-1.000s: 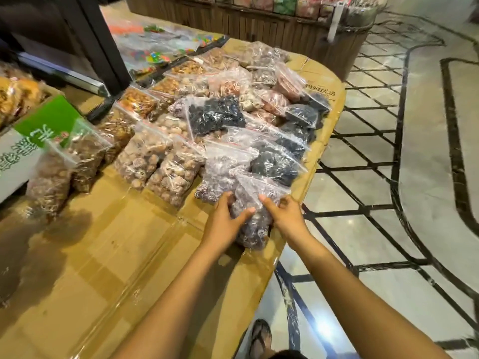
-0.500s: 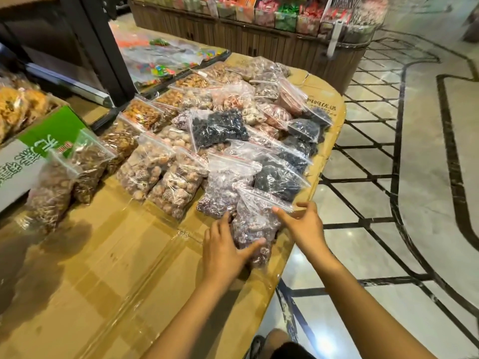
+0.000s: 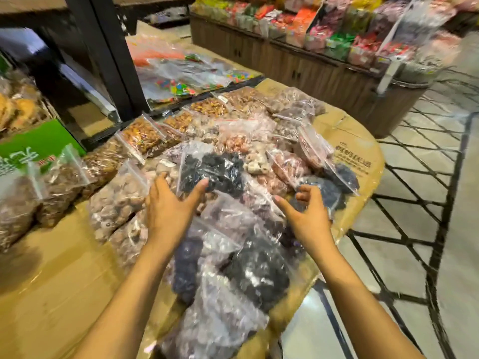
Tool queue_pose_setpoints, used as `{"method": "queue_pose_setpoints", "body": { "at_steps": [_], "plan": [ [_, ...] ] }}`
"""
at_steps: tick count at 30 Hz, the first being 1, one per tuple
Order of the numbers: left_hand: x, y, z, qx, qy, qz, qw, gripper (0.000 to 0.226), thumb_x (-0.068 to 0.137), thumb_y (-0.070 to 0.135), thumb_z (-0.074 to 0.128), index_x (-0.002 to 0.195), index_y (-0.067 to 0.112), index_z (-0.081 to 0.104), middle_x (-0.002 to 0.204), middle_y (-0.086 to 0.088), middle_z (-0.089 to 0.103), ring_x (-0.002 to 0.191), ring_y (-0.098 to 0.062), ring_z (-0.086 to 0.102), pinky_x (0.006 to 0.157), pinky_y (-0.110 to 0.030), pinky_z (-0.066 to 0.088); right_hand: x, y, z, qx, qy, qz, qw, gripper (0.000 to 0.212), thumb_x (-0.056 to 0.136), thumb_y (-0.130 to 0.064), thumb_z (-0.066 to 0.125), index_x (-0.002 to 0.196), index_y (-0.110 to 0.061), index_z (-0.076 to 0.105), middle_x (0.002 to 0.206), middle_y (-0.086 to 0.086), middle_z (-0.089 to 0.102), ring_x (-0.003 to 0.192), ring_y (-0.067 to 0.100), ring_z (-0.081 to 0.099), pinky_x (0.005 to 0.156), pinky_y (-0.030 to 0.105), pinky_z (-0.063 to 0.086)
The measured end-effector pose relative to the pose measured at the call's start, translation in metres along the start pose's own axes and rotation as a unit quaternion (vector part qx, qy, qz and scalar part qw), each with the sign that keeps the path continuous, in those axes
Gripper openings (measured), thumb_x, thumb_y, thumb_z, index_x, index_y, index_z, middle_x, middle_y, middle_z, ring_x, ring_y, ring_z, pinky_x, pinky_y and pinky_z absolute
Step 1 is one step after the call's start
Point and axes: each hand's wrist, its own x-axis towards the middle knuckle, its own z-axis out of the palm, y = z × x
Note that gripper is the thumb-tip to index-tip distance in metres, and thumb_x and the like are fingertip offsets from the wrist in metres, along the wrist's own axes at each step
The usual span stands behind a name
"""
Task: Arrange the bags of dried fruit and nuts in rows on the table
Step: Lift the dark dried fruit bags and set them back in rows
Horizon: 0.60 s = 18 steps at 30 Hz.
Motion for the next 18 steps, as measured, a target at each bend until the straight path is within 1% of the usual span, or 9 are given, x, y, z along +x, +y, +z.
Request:
{"method": "queue_pose_setpoints", "body": {
  "at_steps": [4,7,8,10,11,13,15,17,18],
  "plan": [
    [0.040,0.030,0.037,-0.017,-0.047,-0.126,0.991,0.118,0.071,0.077,0.055,0.154,0.011,0.003,0.158,-0.017,0.022,0.141,-0.038,0.028,0.114,-0.053,0.028,0.076,-0.001,-0.015,0.009,-0.040,-0.028,0.999,0.044,0.079,-0.037,0.072,0.110,-0.018,0.048,0.101,-0.008,0.056,0.097,0.016,0.055,0.079,0.026,0.044],
    [0.052,0.043,0.051,0.015,-0.047,-0.166,0.985,0.107,0.076,0.067,0.062,0.151,0.007,0.015,0.138,-0.018,0.050,0.123,-0.038,0.051,0.102,-0.044,0.043,0.122,-0.003,-0.019,0.011,-0.079,-0.033,0.996,0.044,0.080,-0.035,0.071,0.113,-0.014,0.050,0.102,-0.008,0.059,0.094,0.014,0.057,0.071,0.009,0.041],
    [0.056,0.043,0.054,0.031,-0.044,-0.181,0.982,0.104,0.075,0.064,0.065,0.149,0.007,0.020,0.132,-0.018,0.055,0.118,-0.037,0.055,0.098,-0.043,0.045,0.136,-0.005,-0.018,0.007,-0.099,-0.029,0.995,0.052,0.081,-0.038,0.071,0.119,-0.010,0.050,0.111,-0.002,0.060,0.097,0.015,0.058,0.073,0.010,0.042],
    [0.063,0.036,0.056,0.047,-0.045,-0.228,0.971,0.108,0.067,0.069,0.070,0.143,0.004,0.030,0.118,-0.019,0.063,0.105,-0.035,0.062,0.088,-0.043,0.052,0.160,-0.008,-0.008,-0.027,-0.146,-0.021,0.989,0.066,0.081,-0.045,0.068,0.129,-0.006,0.047,0.123,0.006,0.057,0.103,0.018,0.056,0.081,0.024,0.042],
    [0.066,0.036,0.056,0.046,-0.045,-0.247,0.967,0.107,0.061,0.072,0.071,0.135,0.002,0.040,0.103,-0.016,0.068,0.091,-0.032,0.065,0.078,-0.040,0.055,0.172,-0.011,-0.001,-0.045,-0.170,-0.017,0.984,0.066,0.081,-0.048,0.067,0.128,-0.006,0.048,0.120,0.007,0.057,0.101,0.018,0.055,0.082,0.028,0.042],
    [0.072,0.034,0.055,0.038,-0.051,-0.261,0.963,0.093,0.056,0.070,0.075,0.115,0.001,0.052,0.080,-0.005,0.062,0.071,-0.020,0.059,0.059,-0.029,0.048,0.194,-0.018,0.017,-0.069,-0.207,-0.008,0.976,0.062,0.080,-0.056,0.062,0.120,-0.011,0.053,0.106,0.006,0.060,0.094,0.021,0.056,0.079,0.032,0.045],
    [0.077,0.035,0.055,0.017,-0.058,-0.272,0.960,0.078,0.058,0.063,0.077,0.103,0.005,0.052,0.081,0.000,0.052,0.070,-0.015,0.050,0.065,-0.026,0.042,0.212,-0.027,0.036,-0.112,-0.233,-0.002,0.966,0.058,0.078,-0.067,0.055,0.107,-0.017,0.053,0.084,0.006,0.063,0.085,0.026,0.059,0.074,0.036,0.050],
    [0.079,0.032,0.054,0.001,-0.051,-0.272,0.961,0.077,0.056,0.063,0.079,0.103,0.008,0.052,0.075,0.001,0.051,0.066,-0.014,0.051,0.060,-0.027,0.043,0.224,-0.040,0.055,-0.107,-0.247,0.024,0.963,0.063,0.081,-0.063,0.055,0.112,-0.009,0.060,0.095,0.013,0.067,0.096,0.035,0.063,0.086,0.044,0.051],
    [0.079,0.028,0.054,-0.010,-0.043,-0.271,0.962,0.089,0.054,0.064,0.080,0.112,0.001,0.054,0.074,-0.002,0.056,0.065,-0.015,0.056,0.055,-0.028,0.045,0.229,-0.044,0.065,-0.087,-0.254,0.050,0.962,0.064,0.082,-0.061,0.057,0.109,-0.004,0.062,0.101,0.011,0.067,0.103,0.037,0.061,0.089,0.042,0.049]
  ]
}}
